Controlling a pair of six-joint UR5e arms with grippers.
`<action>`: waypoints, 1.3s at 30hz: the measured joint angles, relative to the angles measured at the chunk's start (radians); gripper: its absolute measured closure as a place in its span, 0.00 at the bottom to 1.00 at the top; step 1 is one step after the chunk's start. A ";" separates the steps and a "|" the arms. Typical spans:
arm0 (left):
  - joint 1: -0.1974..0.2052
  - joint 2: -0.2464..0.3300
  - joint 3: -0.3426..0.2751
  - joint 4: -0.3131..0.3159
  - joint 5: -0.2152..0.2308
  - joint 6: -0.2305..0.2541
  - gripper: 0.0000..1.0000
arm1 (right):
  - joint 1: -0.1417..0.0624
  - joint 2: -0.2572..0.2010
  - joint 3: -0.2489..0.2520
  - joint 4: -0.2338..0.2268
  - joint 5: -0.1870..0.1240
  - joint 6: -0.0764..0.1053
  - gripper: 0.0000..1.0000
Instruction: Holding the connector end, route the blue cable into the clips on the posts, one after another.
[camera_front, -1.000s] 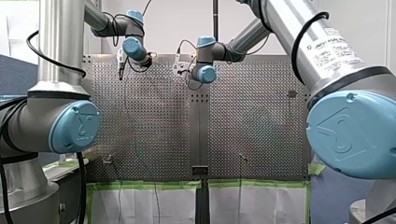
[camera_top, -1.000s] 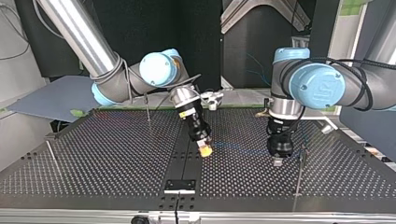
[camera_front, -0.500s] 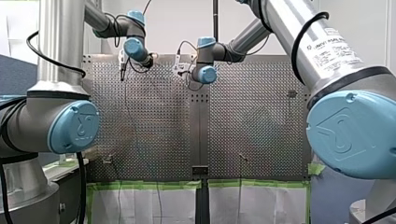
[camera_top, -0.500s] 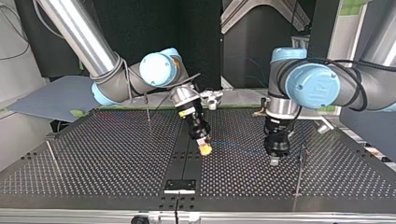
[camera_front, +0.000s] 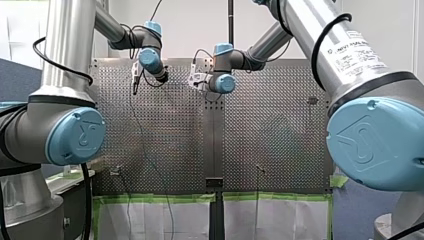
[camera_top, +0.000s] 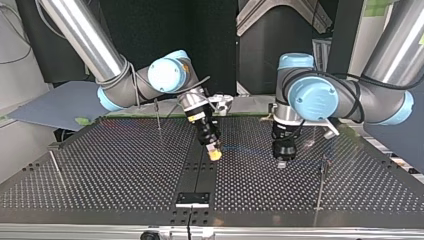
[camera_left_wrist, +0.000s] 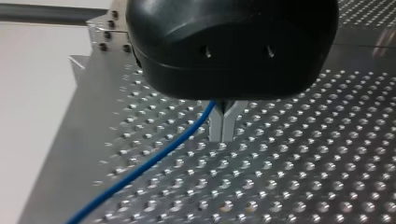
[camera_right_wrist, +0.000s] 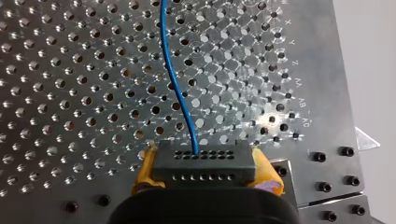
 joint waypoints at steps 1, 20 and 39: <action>-0.004 -0.005 0.000 -0.001 -0.005 -0.001 1.00 | -0.001 0.000 0.001 0.003 0.000 -0.001 1.00; -0.061 -0.054 -0.069 0.059 -0.024 -0.028 1.00 | -0.007 0.000 0.087 0.005 0.021 -0.012 1.00; -0.122 -0.141 -0.106 0.088 -0.067 -0.021 1.00 | -0.045 0.002 0.248 -0.114 0.059 -0.003 1.00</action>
